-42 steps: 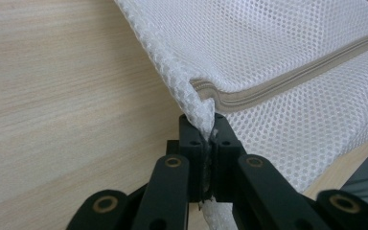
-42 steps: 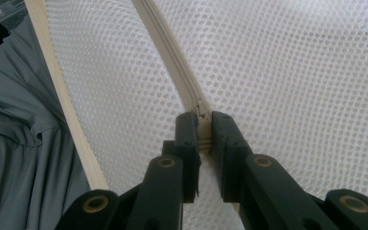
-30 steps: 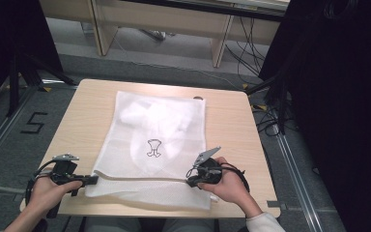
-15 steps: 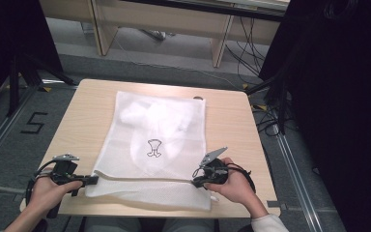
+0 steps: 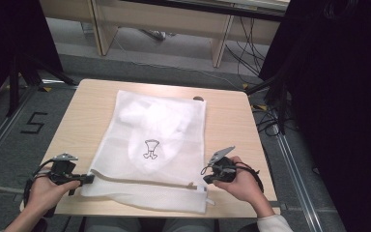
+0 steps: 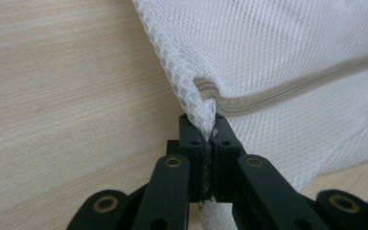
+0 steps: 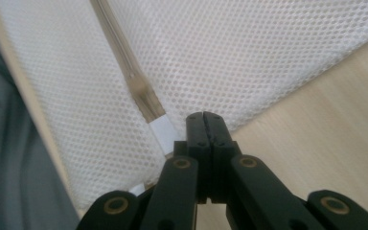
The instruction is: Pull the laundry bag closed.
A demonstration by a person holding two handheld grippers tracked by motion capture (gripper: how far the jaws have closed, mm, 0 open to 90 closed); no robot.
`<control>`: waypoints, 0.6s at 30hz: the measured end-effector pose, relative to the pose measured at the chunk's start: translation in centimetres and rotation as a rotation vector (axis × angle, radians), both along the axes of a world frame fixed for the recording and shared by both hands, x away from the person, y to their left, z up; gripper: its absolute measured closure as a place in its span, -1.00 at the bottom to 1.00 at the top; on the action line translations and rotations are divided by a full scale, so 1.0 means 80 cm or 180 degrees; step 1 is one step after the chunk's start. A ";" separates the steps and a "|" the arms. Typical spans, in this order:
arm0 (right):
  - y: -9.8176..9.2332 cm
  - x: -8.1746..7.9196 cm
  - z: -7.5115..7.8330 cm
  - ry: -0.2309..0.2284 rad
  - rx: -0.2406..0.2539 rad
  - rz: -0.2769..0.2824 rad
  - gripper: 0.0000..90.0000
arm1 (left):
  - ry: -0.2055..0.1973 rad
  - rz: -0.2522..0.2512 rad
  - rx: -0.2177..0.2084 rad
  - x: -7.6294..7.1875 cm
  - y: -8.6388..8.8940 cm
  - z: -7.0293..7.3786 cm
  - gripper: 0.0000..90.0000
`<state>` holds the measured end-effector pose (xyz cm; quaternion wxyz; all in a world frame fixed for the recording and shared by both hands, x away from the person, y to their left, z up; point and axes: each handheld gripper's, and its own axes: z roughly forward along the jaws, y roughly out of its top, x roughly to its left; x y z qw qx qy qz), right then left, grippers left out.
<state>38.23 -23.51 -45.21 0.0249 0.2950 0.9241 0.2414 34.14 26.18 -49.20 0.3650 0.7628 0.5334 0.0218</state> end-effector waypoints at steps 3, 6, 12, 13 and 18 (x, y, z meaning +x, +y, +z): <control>-0.008 0.002 0.005 0.0028 0.0146 -0.0049 1.00 | -0.0009 -0.0056 0.0068 0.001 -0.007 0.000 0.91; 0.000 0.000 0.005 0.0000 0.0142 -0.0001 1.00 | -0.0043 -0.0070 0.0041 -0.001 -0.010 -0.001 0.91; 0.016 -0.004 -0.007 0.0088 0.0124 0.0079 1.00 | 0.0044 -0.0164 0.0053 -0.001 -0.009 -0.001 0.91; 0.016 -0.003 -0.006 0.0101 0.0121 0.0087 0.99 | 0.0050 -0.0102 -0.0013 -0.002 -0.012 -0.002 0.91; 0.003 0.002 -0.003 -0.0005 0.0232 -0.0166 0.87 | 0.0113 -0.0223 0.0019 -0.002 -0.014 -0.005 0.89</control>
